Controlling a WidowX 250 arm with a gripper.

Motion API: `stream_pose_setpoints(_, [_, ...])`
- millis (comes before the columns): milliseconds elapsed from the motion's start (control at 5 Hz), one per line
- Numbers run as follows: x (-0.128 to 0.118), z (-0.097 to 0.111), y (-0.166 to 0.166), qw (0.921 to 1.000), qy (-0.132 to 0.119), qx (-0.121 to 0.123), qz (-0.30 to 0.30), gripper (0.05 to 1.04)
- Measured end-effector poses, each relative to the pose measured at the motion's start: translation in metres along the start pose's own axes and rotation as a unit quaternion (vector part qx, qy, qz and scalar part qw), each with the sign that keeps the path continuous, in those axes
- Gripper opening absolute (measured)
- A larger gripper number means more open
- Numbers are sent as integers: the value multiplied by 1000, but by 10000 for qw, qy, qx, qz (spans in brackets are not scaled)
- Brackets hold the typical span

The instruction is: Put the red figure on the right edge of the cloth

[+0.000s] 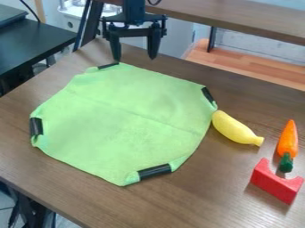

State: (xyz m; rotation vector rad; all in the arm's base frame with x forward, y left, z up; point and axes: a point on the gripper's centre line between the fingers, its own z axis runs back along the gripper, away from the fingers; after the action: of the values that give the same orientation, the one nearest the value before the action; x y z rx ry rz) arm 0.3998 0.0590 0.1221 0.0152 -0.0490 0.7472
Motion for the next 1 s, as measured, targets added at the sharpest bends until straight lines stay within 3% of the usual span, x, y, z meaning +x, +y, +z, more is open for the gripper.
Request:
stream_pose_setpoints(200, [-3,-17,-1,9999,152,50,-42,1001])
stream_pose_setpoints(400, [-50,-46,-26,9943,279,-75,-1022,1001])
stream_pose_setpoints(600, [-94,-45,-61,9814,59,-149,-1915,1001])
stream_pose_setpoints(800, [-130,-40,-81,9834,-420,-335,-1735,1001])
stream_pose_setpoints(1000, [-171,-31,-114,9902,-858,-214,-1083,1001])
